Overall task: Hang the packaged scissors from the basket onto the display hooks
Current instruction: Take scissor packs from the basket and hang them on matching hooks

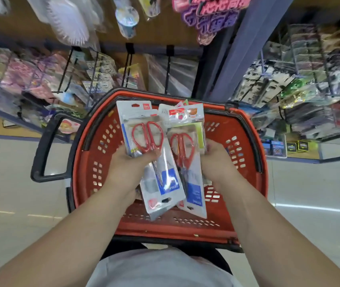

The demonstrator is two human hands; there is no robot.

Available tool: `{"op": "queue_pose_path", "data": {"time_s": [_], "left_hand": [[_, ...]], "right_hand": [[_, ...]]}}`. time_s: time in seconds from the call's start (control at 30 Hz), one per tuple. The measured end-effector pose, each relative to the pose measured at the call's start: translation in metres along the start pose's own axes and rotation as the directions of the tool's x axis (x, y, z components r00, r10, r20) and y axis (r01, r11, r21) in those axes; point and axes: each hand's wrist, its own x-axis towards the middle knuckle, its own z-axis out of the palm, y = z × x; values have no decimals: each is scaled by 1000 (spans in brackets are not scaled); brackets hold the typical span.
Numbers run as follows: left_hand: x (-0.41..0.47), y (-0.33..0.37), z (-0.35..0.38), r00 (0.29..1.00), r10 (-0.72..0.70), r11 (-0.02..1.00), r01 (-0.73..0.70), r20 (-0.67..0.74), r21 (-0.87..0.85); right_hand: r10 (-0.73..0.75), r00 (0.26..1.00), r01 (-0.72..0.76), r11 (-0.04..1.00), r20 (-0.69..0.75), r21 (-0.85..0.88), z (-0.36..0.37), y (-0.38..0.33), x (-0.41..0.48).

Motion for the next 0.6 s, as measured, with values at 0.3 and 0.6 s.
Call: {"op": "queue_pose_path", "data": {"time_s": [0.3, 0.6], "left_hand": [[26, 1, -19, 992, 72, 993, -61, -106, 104], [26, 19, -21, 988, 154, 987, -154, 4, 35]], "right_hand": [[-105, 945, 144, 984, -308, 106, -28, -8, 1], [-26, 998, 15, 984, 59, 177, -34, -29, -11]]}}
